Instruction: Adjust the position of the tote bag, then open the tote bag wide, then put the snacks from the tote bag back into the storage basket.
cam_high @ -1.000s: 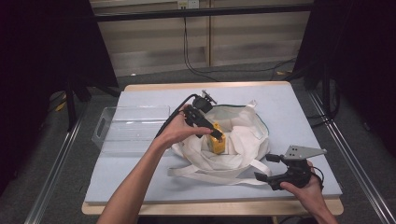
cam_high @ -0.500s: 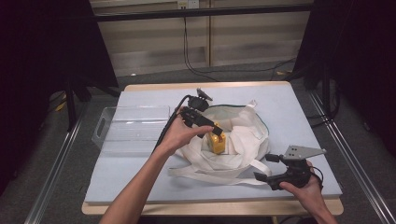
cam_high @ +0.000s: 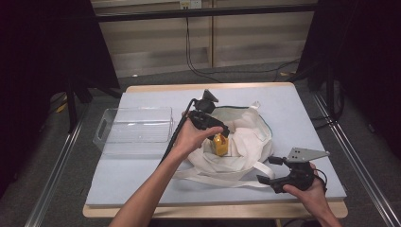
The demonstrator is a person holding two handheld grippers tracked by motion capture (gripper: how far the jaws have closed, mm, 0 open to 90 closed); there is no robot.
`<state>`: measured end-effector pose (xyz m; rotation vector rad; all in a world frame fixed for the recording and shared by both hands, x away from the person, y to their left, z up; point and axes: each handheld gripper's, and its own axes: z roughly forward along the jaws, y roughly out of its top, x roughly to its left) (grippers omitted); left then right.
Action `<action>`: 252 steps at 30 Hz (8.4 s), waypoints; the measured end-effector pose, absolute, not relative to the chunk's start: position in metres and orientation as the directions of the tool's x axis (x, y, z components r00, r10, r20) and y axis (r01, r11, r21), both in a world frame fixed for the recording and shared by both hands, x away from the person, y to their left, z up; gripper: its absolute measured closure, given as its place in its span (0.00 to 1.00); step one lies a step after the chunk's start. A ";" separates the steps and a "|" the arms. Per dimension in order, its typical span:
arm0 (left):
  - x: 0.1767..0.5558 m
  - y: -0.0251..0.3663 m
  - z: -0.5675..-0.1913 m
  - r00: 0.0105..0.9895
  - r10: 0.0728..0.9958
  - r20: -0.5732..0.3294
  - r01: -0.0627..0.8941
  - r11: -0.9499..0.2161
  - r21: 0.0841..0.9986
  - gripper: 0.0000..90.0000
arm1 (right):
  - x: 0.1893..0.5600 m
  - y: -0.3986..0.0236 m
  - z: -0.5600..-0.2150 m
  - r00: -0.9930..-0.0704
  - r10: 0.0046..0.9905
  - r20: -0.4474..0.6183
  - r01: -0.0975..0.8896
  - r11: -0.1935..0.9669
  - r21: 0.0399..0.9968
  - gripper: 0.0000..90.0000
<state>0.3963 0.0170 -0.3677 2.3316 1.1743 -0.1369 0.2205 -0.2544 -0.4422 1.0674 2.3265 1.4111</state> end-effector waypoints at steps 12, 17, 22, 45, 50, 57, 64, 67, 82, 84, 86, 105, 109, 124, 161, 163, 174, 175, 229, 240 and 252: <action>0.400 0.006 -0.378 0.541 0.773 -0.333 0.834 -0.442 0.330 0.12 | 0.220 -0.254 -0.444 -0.717 0.674 0.176 0.471 0.282 0.836 0.18; 0.401 0.009 -0.383 0.515 0.779 -0.359 0.854 -0.427 0.298 0.14 | 0.219 -0.254 -0.443 -0.718 0.673 0.175 0.468 0.282 0.837 0.18; 0.403 0.012 -0.385 0.510 0.778 -0.366 0.858 -0.433 0.277 0.21 | 0.219 -0.254 -0.443 -0.718 0.673 0.175 0.470 0.284 0.836 0.18; 0.396 0.028 -0.380 0.446 0.791 -0.419 0.895 -0.405 0.188 0.08 | 0.221 -0.250 -0.444 -0.725 0.669 0.164 0.465 0.299 0.834 0.18; 0.397 0.027 -0.383 0.444 0.786 -0.431 0.896 -0.394 0.204 0.24 | 0.220 -0.250 -0.444 -0.724 0.670 0.160 0.461 0.299 0.835 0.18; 0.399 0.026 -0.381 0.452 0.775 -0.441 0.892 -0.390 0.229 0.42 | 0.220 -0.251 -0.444 -0.723 0.672 0.161 0.463 0.297 0.835 0.18; 0.402 0.027 -0.377 0.515 0.743 -0.428 0.857 -0.447 0.257 0.52 | 0.220 -0.251 -0.443 -0.722 0.673 0.161 0.462 0.295 0.837 0.18; 0.403 0.028 -0.375 0.539 0.734 -0.413 0.843 -0.472 0.259 0.53 | 0.220 -0.251 -0.443 -0.722 0.674 0.160 0.460 0.294 0.838 0.18; 0.404 0.028 -0.356 0.710 0.617 -0.339 0.704 -0.627 0.333 0.55 | 0.219 -0.252 -0.442 -0.722 0.675 0.154 0.452 0.290 0.843 0.18; 0.403 0.028 -0.352 0.723 0.613 -0.318 0.691 -0.632 0.351 0.55 | 0.218 -0.252 -0.442 -0.721 0.676 0.152 0.451 0.290 0.844 0.18; 0.404 0.030 -0.350 0.740 0.593 -0.318 0.672 -0.646 0.362 0.55 | 0.218 -0.252 -0.442 -0.719 0.677 0.154 0.453 0.289 0.844 0.18; 0.403 0.052 -0.334 0.852 0.460 -0.249 0.523 -0.742 0.419 0.55 | 0.217 -0.253 -0.441 -0.725 0.672 0.147 0.436 0.283 0.854 0.18; 0.405 0.058 -0.330 0.858 0.456 -0.235 0.513 -0.743 0.429 0.55 | 0.217 -0.253 -0.441 -0.724 0.673 0.152 0.440 0.280 0.853 0.18; 0.408 0.073 -0.321 0.905 0.386 -0.179 0.425 -0.801 0.422 0.55 | 0.218 -0.253 -0.441 -0.729 0.669 0.147 0.431 0.281 0.858 0.18; 0.422 0.140 -0.279 0.946 0.294 -0.138 0.325 -0.850 0.415 0.56 | 0.220 -0.256 -0.444 -0.727 0.663 0.176 0.439 0.253 0.862 0.17; 0.421 0.145 -0.274 0.947 0.293 -0.133 0.321 -0.846 0.426 0.56 | 0.221 -0.256 -0.444 -0.728 0.663 0.173 0.438 0.256 0.862 0.17; 0.419 0.173 -0.252 0.944 0.315 -0.095 0.322 -0.829 0.457 0.56 | 0.222 -0.253 -0.443 -0.740 0.652 0.165 0.429 0.268 0.863 0.17; 0.420 0.175 -0.252 0.945 0.316 -0.084 0.318 -0.831 0.456 0.56 | 0.221 -0.252 -0.442 -0.742 0.651 0.161 0.424 0.269 0.865 0.17; 0.485 0.180 -0.333 0.944 0.311 0.107 0.286 -0.937 0.201 0.56 | 0.214 -0.256 -0.441 -0.743 0.651 0.156 0.418 0.269 0.868 0.16; 0.492 0.177 -0.341 0.944 0.309 0.116 0.283 -0.939 0.198 0.56 | 0.214 -0.258 -0.441 -0.741 0.653 0.159 0.419 0.264 0.869 0.16; 0.490 0.179 -0.342 0.948 0.290 0.130 0.265 -0.947 0.179 0.56 | 0.214 -0.256 -0.442 -0.745 0.648 0.158 0.420 0.272 0.866 0.16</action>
